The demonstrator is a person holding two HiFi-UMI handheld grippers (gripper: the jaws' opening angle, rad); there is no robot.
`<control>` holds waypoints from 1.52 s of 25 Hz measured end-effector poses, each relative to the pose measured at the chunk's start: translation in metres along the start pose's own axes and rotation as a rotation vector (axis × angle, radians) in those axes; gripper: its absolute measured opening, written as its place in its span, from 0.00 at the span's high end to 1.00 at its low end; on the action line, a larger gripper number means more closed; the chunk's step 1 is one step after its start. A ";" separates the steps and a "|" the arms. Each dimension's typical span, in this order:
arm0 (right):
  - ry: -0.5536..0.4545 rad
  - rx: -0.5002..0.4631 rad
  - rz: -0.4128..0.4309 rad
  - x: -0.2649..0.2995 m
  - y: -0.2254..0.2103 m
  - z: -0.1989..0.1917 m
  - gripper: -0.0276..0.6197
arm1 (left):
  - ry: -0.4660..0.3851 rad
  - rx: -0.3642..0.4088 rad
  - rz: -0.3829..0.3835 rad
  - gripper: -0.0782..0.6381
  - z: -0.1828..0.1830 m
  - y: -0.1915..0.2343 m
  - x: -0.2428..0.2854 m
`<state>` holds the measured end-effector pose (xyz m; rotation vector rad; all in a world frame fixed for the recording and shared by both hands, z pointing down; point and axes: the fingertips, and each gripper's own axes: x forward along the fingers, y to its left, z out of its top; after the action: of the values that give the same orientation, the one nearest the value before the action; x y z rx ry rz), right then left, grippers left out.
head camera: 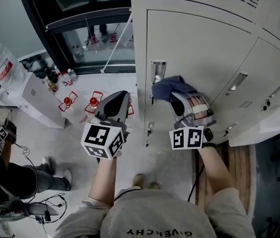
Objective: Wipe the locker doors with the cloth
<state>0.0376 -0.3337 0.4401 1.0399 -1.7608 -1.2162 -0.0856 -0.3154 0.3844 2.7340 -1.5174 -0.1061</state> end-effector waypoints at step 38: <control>-0.013 0.148 0.152 0.004 0.079 -0.018 0.86 | 0.065 -0.066 -0.006 0.89 -0.066 0.005 0.000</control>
<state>0.0361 -0.3263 0.5209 0.9637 -1.9264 -1.0139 -0.0853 -0.3197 0.4502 2.6638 -1.4621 -0.0660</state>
